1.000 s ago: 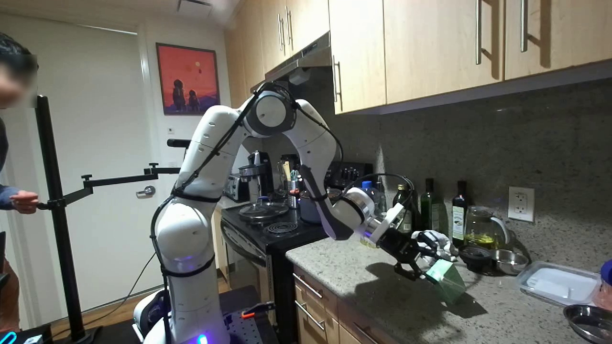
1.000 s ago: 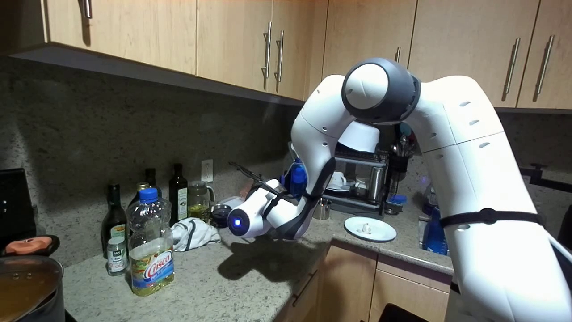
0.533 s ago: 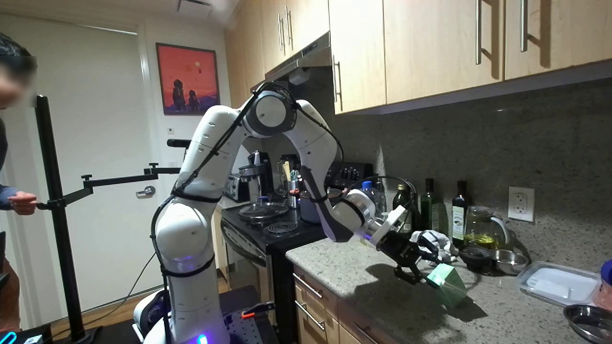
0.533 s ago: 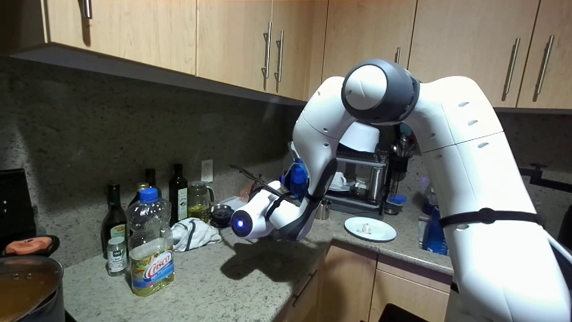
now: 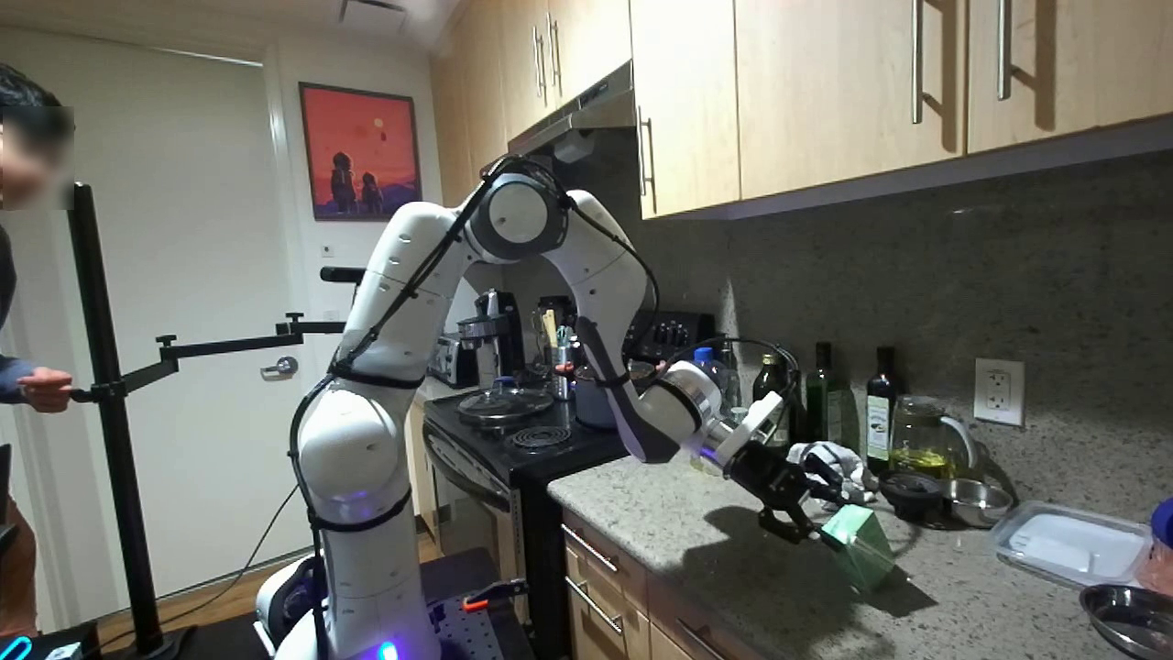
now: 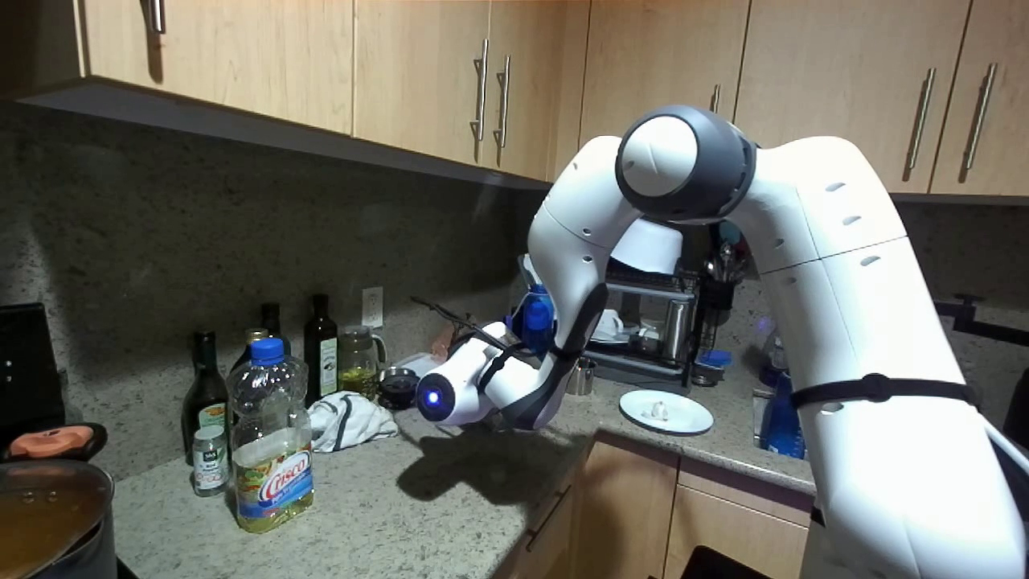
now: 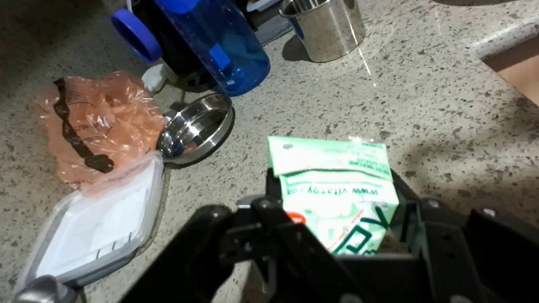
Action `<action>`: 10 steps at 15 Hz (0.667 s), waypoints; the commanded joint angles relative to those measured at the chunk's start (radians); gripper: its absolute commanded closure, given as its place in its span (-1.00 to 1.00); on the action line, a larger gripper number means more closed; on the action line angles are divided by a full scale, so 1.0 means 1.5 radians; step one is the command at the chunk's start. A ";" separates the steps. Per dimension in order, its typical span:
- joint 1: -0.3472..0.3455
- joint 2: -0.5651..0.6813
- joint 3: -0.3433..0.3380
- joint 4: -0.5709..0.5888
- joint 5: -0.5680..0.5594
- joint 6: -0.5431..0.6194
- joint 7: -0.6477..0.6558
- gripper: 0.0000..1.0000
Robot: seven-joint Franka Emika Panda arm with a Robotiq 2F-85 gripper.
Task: Put the juice box upright
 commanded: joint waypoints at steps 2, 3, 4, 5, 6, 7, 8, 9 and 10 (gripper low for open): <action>-0.013 -0.027 -0.002 -0.009 -0.005 0.030 -0.082 -0.12; -0.014 -0.029 -0.003 -0.009 -0.005 0.035 -0.097 -0.09; -0.015 -0.030 -0.003 -0.009 -0.006 0.038 -0.105 -0.13; -0.016 -0.031 -0.004 -0.008 -0.005 0.040 -0.113 -0.14; -0.017 -0.031 -0.004 -0.007 -0.005 0.043 -0.120 -0.12; -0.018 -0.033 -0.004 -0.007 -0.006 0.045 -0.127 -0.13; -0.018 -0.034 -0.004 -0.006 -0.004 0.047 -0.138 -0.16; -0.019 -0.034 -0.004 -0.004 -0.004 0.050 -0.144 -0.14; -0.020 -0.036 -0.004 -0.003 -0.002 0.055 -0.158 -0.11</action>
